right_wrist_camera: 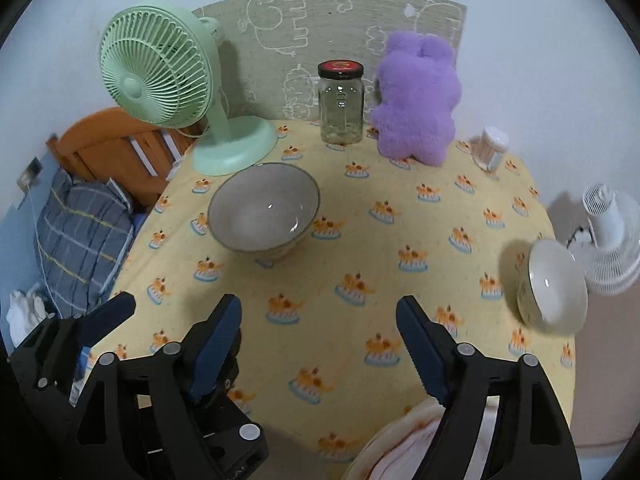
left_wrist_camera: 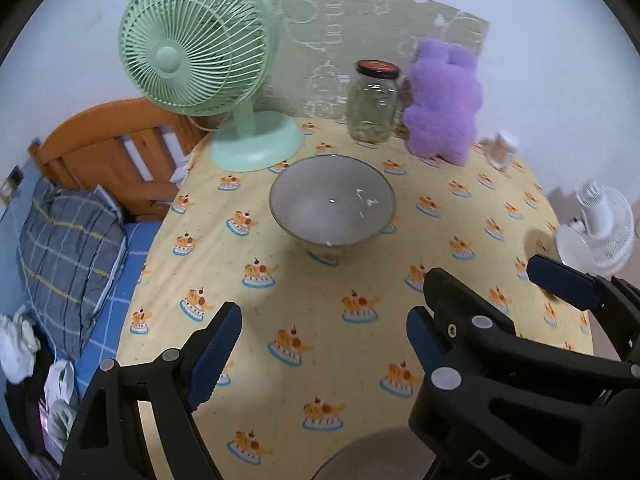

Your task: Organize plates and bowls

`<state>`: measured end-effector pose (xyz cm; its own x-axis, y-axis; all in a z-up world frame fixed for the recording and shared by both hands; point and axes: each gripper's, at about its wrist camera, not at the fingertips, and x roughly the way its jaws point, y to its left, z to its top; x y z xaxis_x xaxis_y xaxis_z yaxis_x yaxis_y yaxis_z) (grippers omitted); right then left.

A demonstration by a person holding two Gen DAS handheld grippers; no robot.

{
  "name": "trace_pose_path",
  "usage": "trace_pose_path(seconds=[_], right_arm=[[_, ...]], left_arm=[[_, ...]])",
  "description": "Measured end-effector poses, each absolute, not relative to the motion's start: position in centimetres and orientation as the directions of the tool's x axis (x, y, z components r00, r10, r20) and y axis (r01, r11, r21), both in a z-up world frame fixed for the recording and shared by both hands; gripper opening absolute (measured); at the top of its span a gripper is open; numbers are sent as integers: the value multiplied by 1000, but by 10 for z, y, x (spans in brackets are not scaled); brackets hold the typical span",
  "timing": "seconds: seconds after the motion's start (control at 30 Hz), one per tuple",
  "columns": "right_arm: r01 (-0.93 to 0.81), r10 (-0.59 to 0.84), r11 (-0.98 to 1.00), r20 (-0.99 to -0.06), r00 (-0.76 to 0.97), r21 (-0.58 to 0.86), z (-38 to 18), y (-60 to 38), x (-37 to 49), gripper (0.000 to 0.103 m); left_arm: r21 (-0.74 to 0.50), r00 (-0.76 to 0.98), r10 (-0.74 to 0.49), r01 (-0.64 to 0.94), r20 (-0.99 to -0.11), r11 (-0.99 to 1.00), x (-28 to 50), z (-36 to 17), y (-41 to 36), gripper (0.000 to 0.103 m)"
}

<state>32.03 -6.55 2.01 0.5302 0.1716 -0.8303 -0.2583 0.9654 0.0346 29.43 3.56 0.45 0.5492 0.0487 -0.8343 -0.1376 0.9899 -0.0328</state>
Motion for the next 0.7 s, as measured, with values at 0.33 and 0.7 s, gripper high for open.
trace_pose_path(seconds=[0.33,0.7], right_arm=[[-346,218,937,-835,505,35,6,-52,376,88],[-426,362,893,-797,484,147,-14,-38,433,91]], left_arm=[[-14,537,112,-225,-836,974,337,-7,45,82],[17,558,170,-268,-813,963,385,-23,61,82]])
